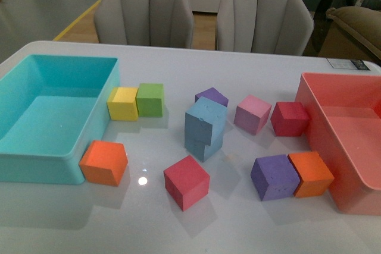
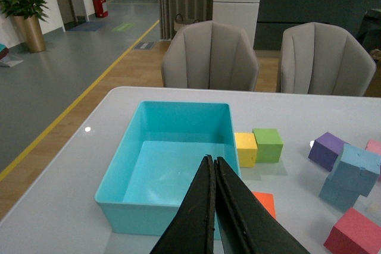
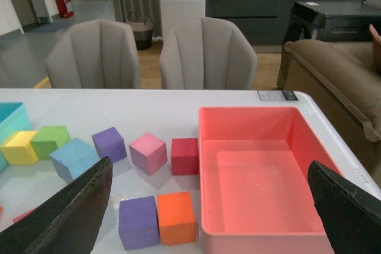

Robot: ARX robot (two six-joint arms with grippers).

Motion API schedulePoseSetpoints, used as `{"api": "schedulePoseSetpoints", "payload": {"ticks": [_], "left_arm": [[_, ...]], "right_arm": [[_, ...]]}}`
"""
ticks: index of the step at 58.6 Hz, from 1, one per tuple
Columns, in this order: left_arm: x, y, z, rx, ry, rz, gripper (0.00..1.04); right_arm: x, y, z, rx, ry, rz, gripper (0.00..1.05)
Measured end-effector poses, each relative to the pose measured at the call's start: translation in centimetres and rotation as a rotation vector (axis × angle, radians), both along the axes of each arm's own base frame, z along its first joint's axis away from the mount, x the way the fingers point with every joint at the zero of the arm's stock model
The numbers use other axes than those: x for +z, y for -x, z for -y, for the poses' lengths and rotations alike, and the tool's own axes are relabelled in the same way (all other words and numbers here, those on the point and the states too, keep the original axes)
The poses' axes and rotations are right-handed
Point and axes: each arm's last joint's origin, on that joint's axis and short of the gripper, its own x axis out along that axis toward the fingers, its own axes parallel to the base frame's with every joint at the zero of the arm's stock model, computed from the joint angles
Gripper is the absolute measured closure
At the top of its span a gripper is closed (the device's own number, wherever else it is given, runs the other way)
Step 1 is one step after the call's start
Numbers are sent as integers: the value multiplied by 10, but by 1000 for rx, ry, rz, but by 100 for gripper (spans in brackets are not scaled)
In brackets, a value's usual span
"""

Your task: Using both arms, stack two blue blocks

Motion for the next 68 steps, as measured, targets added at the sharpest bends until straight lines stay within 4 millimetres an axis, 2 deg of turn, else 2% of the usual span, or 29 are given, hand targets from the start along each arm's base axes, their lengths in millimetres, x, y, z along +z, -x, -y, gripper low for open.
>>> {"api": "schedulePoseSetpoints", "payload": {"ticks": [3, 6, 20, 32, 36, 68], "left_arm": [[0, 0, 0, 0, 1, 0, 102], [0, 0, 0, 0, 0, 0, 94], [0, 0, 0, 0, 0, 0, 49], [0, 0, 0, 0, 0, 0, 7], [0, 0, 0, 0, 0, 0, 10], [0, 0, 0, 0, 0, 0, 9]], "right_arm": [[0, 0, 0, 0, 0, 0, 9], [0, 0, 0, 0, 0, 0, 9], [0, 0, 0, 0, 0, 0, 9], [0, 0, 0, 0, 0, 0, 9], [0, 0, 0, 0, 0, 0, 9], [0, 0, 0, 0, 0, 0, 9]]}}
